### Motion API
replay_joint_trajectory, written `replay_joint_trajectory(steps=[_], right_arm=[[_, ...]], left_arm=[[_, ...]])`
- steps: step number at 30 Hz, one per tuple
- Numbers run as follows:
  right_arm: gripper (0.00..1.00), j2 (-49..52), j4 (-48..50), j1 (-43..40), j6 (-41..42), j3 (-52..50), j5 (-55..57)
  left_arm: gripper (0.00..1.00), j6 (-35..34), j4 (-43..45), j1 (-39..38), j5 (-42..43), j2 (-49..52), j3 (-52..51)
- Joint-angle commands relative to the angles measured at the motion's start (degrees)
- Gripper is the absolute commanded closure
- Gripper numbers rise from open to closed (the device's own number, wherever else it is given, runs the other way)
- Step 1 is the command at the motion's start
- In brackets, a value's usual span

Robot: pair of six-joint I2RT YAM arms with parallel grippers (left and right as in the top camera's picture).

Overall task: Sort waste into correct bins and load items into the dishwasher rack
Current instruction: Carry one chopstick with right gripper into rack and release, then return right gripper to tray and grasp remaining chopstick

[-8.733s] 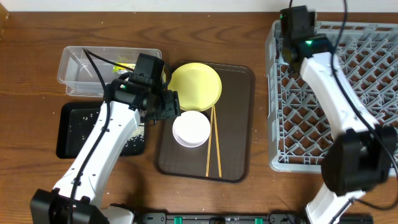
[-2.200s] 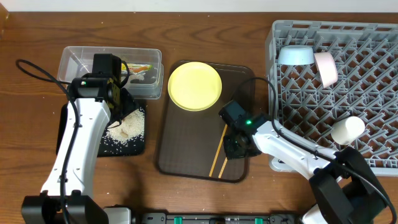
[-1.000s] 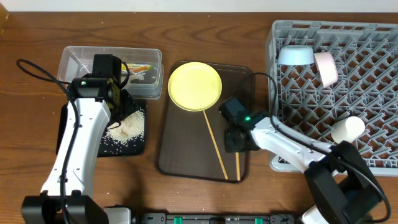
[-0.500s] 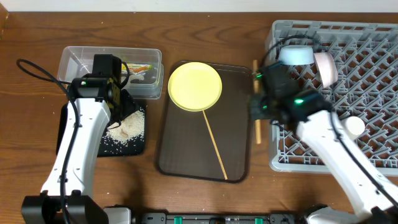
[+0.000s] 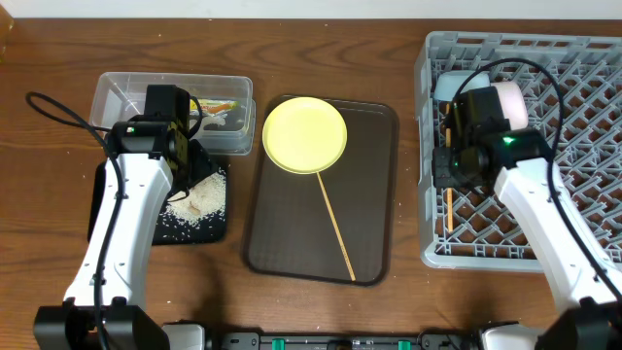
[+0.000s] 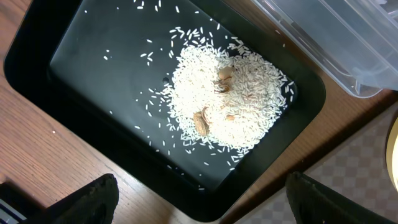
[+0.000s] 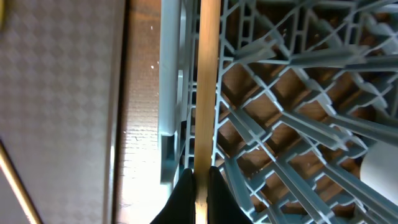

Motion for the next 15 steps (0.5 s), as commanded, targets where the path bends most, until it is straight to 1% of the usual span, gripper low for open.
replay_joint_trajectory(steps=[1, 2, 4, 7, 11, 15], right_arm=[[0.83, 1.62, 0.15, -0.28, -1.62, -0.66, -0.63], [0.79, 1.73, 0.44, -0.28, -1.62, -0.66, -0.5], [0.76, 1.66, 1.49, -0.33, -1.6, -0.57, 0.02], [0.66, 0.96, 3.45, -0.33, -1.57, 0.61, 0.42], [0.64, -0.39, 5.25, 0.48, -1.4, 4.17, -1.62], [0.61, -0.83, 8.13, 3.56, -4.33, 6.03, -8.94]], left_arm=[[0.11, 0.37, 0.09, 0.33, -0.2, 0.22, 0.63], [0.11, 0.39, 0.09, 0.33, -0.2, 0.22, 0.63], [0.11, 0.39, 0.07, 0.33, -0.2, 0.22, 0.63], [0.11, 0.37, 0.09, 0.33, -0.2, 0.22, 0.63], [0.11, 0.37, 0.04, 0.33, -0.2, 0.22, 0.63], [0.11, 0.37, 0.09, 0.33, -0.2, 0.22, 0.63]])
